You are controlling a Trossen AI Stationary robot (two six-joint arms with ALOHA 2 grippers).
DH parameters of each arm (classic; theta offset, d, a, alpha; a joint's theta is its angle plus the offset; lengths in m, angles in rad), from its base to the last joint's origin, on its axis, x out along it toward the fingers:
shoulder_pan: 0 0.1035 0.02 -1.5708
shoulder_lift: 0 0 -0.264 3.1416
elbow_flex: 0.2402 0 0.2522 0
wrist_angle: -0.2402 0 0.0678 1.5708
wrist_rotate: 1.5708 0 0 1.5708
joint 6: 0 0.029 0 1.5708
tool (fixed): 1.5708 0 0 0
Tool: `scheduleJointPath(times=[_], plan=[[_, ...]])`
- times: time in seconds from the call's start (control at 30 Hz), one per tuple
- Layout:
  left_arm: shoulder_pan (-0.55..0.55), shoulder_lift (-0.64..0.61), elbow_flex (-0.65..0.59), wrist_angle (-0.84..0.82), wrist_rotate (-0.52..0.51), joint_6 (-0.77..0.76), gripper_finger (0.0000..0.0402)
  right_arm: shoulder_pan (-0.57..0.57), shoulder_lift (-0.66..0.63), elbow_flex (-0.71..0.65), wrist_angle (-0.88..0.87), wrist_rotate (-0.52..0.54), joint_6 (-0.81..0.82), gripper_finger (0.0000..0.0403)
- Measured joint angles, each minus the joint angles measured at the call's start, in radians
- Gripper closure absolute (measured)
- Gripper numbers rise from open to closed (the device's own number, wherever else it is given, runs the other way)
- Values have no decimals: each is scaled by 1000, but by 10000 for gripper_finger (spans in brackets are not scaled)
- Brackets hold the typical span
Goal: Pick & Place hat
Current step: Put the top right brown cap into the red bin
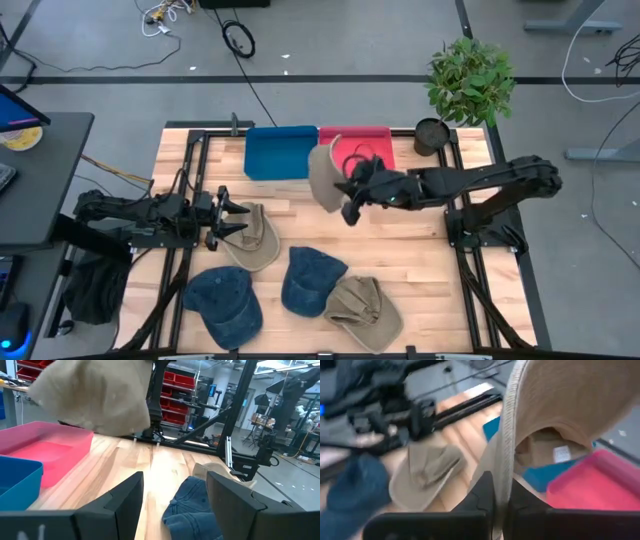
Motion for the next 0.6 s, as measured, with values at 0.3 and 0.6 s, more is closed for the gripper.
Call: scheduleJointPath(times=[0.3,0.6], plan=[[0,0,0,0,0,0,181,-88,-92,-298,568,-5,159,398],[0,0,0,0,0,0,181,-217,-107,-625,1073,-44,257,398]])
